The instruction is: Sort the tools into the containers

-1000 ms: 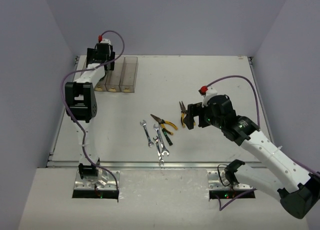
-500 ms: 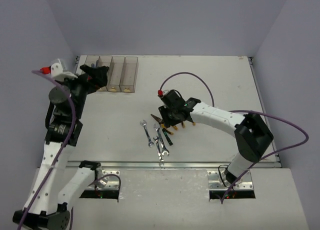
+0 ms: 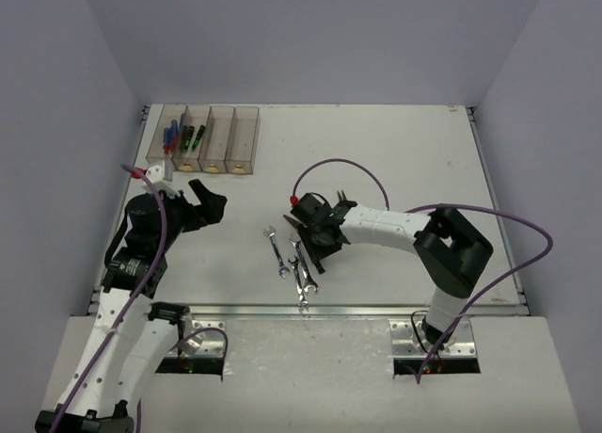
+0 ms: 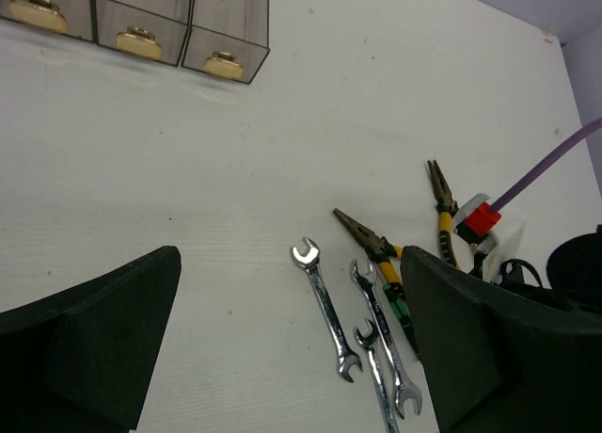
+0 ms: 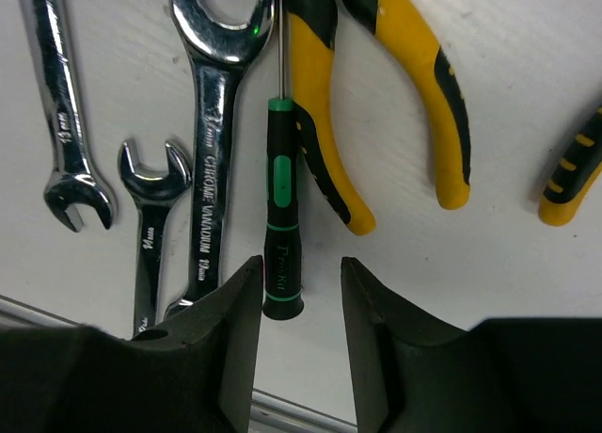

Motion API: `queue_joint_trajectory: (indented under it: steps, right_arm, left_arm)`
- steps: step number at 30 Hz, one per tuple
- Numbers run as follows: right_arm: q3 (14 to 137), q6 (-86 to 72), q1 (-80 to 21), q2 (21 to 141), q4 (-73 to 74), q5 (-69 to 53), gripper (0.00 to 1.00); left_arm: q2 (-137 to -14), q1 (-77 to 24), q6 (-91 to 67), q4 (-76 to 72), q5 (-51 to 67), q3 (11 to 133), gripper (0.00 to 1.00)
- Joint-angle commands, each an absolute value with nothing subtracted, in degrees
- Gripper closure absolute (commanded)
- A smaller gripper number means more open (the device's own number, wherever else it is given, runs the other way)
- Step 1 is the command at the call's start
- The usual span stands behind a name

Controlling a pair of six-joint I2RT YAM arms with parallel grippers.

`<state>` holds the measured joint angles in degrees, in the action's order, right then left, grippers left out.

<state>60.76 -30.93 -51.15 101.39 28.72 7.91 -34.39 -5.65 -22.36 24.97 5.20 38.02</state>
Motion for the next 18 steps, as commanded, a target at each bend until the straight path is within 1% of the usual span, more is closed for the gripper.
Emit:
queue_joint_trajectory:
  steps: [1,5,6,7,9,11,13,16,18]
  right_arm:
    - [58.5,-33.2,-51.7,102.5,26.0,5.8,0.60]
    - [56.2,-34.0,-51.7,103.1,24.2,5.2,0.62]
    - [56.1,-34.0,-51.7,103.5,24.2,5.8,0.67]
    - [56.0,-34.2,-51.7,103.9,24.3,6.7,0.79]
    - [56.3,-34.9,-51.7,103.6,25.7,8.9,0.93]
    - [56.4,-35.6,-51.7,101.6,26.9,10.6,0.96]
    - [56.5,-36.0,-51.7,98.0,28.7,12.3,0.97]
    - [56.9,-35.7,-51.7,91.0,31.2,14.0,0.99]
    - [56.9,-35.4,-51.6,87.2,31.4,13.3,1.00]
  left_arm:
    - [-34.9,-5.6,-20.9,22.0,7.6,37.8,0.00]
    - [-35.4,-5.6,-20.7,22.1,8.7,37.9,0.00]
    - [-35.1,-5.6,-20.7,22.1,8.6,37.7,0.00]
    - [-34.5,-5.7,-20.8,22.0,8.5,37.6,0.00]
    - [-33.7,-5.6,-21.3,21.5,8.6,37.1,0.00]
    - [-34.3,-5.6,-21.4,21.2,9.5,37.3,0.00]
    - [-36.0,-5.6,-21.6,21.1,11.7,37.8,0.00]
    - [-37.8,-5.7,-26.6,16.2,22.3,35.8,0.00]
    - [-38.1,-6.1,-32.3,7.5,30.7,31.8,0.00]
